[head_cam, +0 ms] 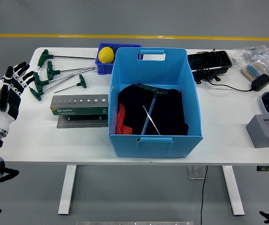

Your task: Lift tool from toolbox,place it in box,lift tool from toolbox,place it in box

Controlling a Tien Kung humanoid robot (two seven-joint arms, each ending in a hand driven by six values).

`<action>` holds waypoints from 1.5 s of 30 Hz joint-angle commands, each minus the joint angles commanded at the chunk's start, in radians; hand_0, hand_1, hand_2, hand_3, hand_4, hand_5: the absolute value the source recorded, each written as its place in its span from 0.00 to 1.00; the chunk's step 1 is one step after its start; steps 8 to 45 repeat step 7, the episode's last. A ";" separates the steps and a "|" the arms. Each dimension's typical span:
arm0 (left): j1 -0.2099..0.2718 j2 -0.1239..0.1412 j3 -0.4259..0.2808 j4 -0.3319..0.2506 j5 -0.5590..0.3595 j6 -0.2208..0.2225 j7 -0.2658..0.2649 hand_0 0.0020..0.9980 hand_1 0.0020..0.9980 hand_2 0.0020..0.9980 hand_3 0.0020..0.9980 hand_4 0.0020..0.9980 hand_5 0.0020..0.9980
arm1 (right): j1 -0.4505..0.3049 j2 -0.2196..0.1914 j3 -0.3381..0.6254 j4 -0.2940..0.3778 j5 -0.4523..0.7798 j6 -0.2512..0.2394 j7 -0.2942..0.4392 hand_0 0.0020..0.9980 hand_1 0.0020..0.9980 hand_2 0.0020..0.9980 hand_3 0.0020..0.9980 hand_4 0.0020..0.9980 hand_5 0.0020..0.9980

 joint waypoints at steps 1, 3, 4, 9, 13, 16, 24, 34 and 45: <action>0.000 0.000 -0.002 -0.001 0.001 0.002 -0.001 0.79 0.81 0.85 0.79 1.00 0.86 | 0.001 0.000 0.000 0.000 0.000 0.000 0.000 0.62 0.60 0.67 0.54 0.77 0.65; -0.001 0.000 -0.005 -0.001 -0.001 0.004 -0.002 0.79 0.81 0.85 0.79 1.00 0.86 | 0.002 0.000 -0.002 0.000 0.002 -0.001 0.001 0.62 0.60 0.67 0.54 0.77 0.65; -0.001 0.000 -0.006 -0.001 -0.001 0.005 -0.003 0.79 0.81 0.85 0.79 1.00 0.86 | 0.003 0.000 -0.003 0.000 0.005 -0.002 0.002 0.62 0.60 0.67 0.54 0.77 0.65; -0.001 -0.001 -0.008 -0.001 -0.002 0.004 -0.003 0.79 0.81 0.85 0.79 1.00 0.86 | 0.005 0.000 -0.004 0.000 0.008 -0.002 0.003 0.62 0.60 0.67 0.54 0.77 0.65; -0.001 -0.001 -0.008 -0.001 -0.002 0.004 -0.003 0.79 0.81 0.85 0.79 1.00 0.86 | 0.005 0.000 -0.004 0.000 0.008 -0.002 0.003 0.62 0.60 0.67 0.54 0.77 0.65; -0.001 -0.001 -0.008 -0.001 -0.002 0.004 -0.003 0.79 0.81 0.85 0.79 1.00 0.86 | 0.005 0.000 -0.004 0.000 0.008 -0.002 0.003 0.62 0.60 0.67 0.54 0.77 0.65; -0.001 -0.001 -0.008 -0.001 -0.002 0.004 -0.003 0.79 0.81 0.85 0.79 1.00 0.86 | 0.005 0.000 -0.004 0.000 0.008 -0.002 0.003 0.62 0.60 0.67 0.54 0.77 0.65; -0.001 -0.001 -0.008 -0.001 -0.002 0.004 -0.003 0.79 0.81 0.85 0.79 1.00 0.86 | 0.005 0.000 -0.004 0.000 0.008 -0.002 0.003 0.62 0.60 0.67 0.54 0.77 0.65; -0.001 -0.001 -0.008 -0.001 -0.002 0.004 -0.003 0.79 0.81 0.85 0.79 1.00 0.86 | 0.005 0.000 -0.004 0.000 0.008 -0.002 0.003 0.62 0.60 0.67 0.54 0.77 0.65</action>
